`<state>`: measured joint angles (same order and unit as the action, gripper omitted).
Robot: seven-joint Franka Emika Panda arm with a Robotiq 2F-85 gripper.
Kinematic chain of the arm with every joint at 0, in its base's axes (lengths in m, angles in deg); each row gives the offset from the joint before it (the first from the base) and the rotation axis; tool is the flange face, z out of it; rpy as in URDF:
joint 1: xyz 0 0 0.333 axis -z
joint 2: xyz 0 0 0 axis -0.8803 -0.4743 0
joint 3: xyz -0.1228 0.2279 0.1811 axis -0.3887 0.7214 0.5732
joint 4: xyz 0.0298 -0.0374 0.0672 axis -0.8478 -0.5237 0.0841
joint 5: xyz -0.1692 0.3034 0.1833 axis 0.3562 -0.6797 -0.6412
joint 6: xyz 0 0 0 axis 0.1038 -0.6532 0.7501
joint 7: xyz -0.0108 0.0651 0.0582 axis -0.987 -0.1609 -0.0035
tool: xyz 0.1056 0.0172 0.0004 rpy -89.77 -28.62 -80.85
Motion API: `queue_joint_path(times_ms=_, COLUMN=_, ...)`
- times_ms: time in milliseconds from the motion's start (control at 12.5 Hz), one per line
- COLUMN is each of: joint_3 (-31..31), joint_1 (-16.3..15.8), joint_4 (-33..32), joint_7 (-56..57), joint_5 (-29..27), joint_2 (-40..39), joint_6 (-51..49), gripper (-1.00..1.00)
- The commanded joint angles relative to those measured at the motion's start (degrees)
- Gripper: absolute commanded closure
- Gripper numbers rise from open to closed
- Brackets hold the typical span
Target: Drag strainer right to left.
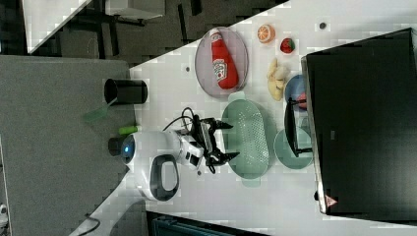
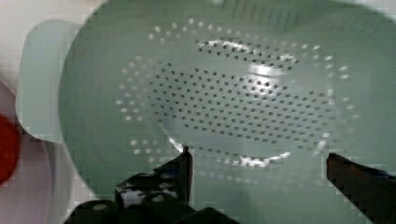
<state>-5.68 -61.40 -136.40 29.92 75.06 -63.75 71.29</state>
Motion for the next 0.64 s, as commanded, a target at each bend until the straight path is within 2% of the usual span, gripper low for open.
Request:
queue_joint_path(times_ms=80, joint_3=0.37, joint_1=-0.4, joint_4=-0.8, joint_7=-10.77, joint_5=-0.67, joint_2=-5.1, joint_6=7.12, gripper=-1.0)
queue_joint_path(times_ms=400, joint_3=1.54, joint_1=-1.72, joint_4=-0.8, joint_7=-13.87, joint_5=-0.67, joint_2=-10.13, joint_6=13.53, gripper=-1.0)
queue_joint_path(times_ms=640, joint_3=1.83, joint_1=-2.8, joint_4=-0.76, joint_7=-13.9, joint_5=-0.67, joint_2=-11.58, joint_6=13.94, gripper=-1.0)
